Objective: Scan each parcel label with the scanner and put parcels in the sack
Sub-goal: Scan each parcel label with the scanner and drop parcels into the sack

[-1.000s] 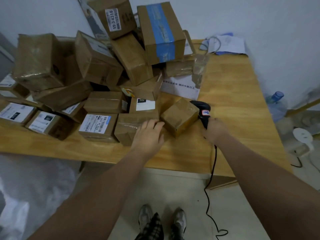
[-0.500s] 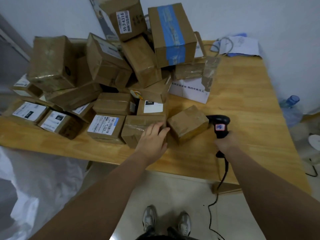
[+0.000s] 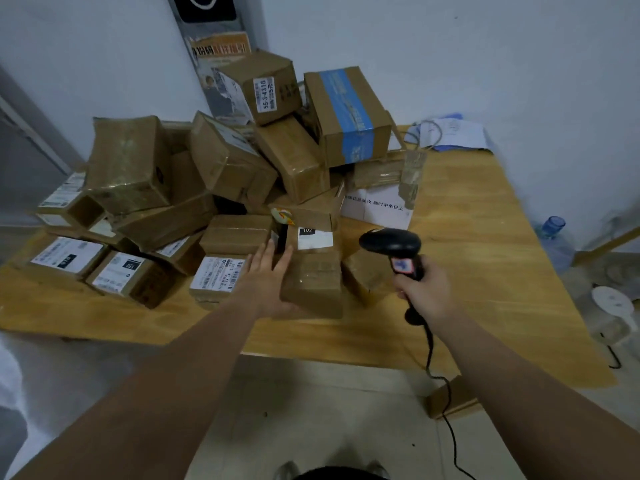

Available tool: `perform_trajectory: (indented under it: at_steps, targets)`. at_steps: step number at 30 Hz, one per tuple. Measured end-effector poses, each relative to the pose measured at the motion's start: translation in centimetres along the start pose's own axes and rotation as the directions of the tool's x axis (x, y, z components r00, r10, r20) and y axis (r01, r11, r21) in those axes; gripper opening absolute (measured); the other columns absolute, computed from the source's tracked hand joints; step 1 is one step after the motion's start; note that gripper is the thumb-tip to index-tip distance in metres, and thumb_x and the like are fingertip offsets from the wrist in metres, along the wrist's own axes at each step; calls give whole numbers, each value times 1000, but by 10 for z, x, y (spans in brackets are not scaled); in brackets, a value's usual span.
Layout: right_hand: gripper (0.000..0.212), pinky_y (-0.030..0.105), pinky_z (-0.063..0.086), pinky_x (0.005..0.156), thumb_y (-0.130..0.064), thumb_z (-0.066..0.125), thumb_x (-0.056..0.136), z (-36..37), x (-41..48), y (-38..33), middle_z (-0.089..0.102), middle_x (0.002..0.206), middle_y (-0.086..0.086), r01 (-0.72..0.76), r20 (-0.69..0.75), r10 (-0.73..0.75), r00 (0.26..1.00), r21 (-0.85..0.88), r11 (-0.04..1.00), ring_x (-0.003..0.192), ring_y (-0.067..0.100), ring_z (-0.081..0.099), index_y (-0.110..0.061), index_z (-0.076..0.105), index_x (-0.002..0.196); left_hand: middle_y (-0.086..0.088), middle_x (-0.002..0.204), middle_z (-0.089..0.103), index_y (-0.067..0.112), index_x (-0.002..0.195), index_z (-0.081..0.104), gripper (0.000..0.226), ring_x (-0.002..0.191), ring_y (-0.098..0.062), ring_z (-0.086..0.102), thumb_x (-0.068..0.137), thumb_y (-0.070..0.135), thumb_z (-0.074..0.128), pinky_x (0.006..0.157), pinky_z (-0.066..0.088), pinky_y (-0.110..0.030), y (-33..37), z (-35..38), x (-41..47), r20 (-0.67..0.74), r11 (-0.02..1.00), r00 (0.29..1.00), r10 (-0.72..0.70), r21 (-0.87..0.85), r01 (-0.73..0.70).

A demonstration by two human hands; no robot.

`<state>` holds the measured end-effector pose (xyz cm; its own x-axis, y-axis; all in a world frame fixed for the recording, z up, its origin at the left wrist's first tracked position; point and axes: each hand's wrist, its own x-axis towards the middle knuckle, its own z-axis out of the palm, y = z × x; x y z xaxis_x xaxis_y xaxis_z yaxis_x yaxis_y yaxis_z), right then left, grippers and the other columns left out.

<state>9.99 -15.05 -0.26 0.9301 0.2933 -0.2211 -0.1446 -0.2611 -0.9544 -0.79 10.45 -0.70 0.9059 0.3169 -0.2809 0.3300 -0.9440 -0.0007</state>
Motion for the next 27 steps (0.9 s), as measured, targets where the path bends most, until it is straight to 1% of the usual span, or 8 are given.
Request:
perform_trajectory:
  at_steps: [5,10,13,16,18,21,23,27]
  targets:
    - [37,27,48,56,2,65,82,41,-14,-1,60,74,7,-178,56,174,983,69,982,57,15,57,-14,51,112,-13,160,-16,30,151,-17,116,148,-31,-10,77,62,67,120,2,-46,-7,5,5,143,999,989,42,-39,-37]
    - [15,32,49,65,-8,68,87,63,-23,7,60,71,5,-214,-23,220,975,159,964,62,17,56,-10,61,101,-10,148,22,25,154,4,103,138,-30,24,79,48,72,113,27,-42,-11,8,-4,5,989,992,125,-82,-124]
    - [15,35,51,71,-7,68,88,68,-30,3,62,78,5,-202,-40,217,975,237,950,68,17,59,-9,63,102,-6,144,27,24,152,13,101,133,-26,31,76,52,73,108,35,-41,-18,8,-11,-15,950,993,113,-291,-113]
    - [14,33,54,73,-7,68,88,66,-36,-8,64,87,6,-160,-68,194,979,342,926,78,17,63,-10,64,101,0,138,38,28,148,23,94,123,-20,43,74,54,75,102,45,-40,-29,4,-23,16,715,999,34,-699,-13]
    - [17,36,54,81,-8,68,88,65,-39,-17,64,97,2,-127,-72,174,982,427,895,91,15,64,-18,63,100,5,130,49,28,143,32,80,114,-14,53,78,49,74,95,50,-37,-33,-2,-35,64,349,998,3,-935,58]
    - [22,37,52,89,-10,68,88,73,-44,-32,66,109,2,-112,-1,130,992,510,853,105,17,64,-21,63,106,3,125,61,28,128,48,43,112,-15,60,89,40,62,100,47,-35,-37,-8,-43,163,-126,985,57,-977,169]
    - [22,34,51,90,-10,70,85,87,-50,-41,69,108,1,-79,40,68,997,510,856,107,17,64,-23,66,102,-1,126,63,24,129,53,41,117,-18,60,92,42,57,104,44,-33,-37,-10,-45,214,-197,969,127,-952,236]
    - [33,27,51,84,-7,77,79,107,-58,-52,72,102,-2,13,-24,-2,1000,441,897,100,14,66,-23,67,107,-4,132,58,20,141,45,46,119,-18,56,99,35,51,103,44,-34,-27,-21,-45,99,-30,991,-86,-995,97]
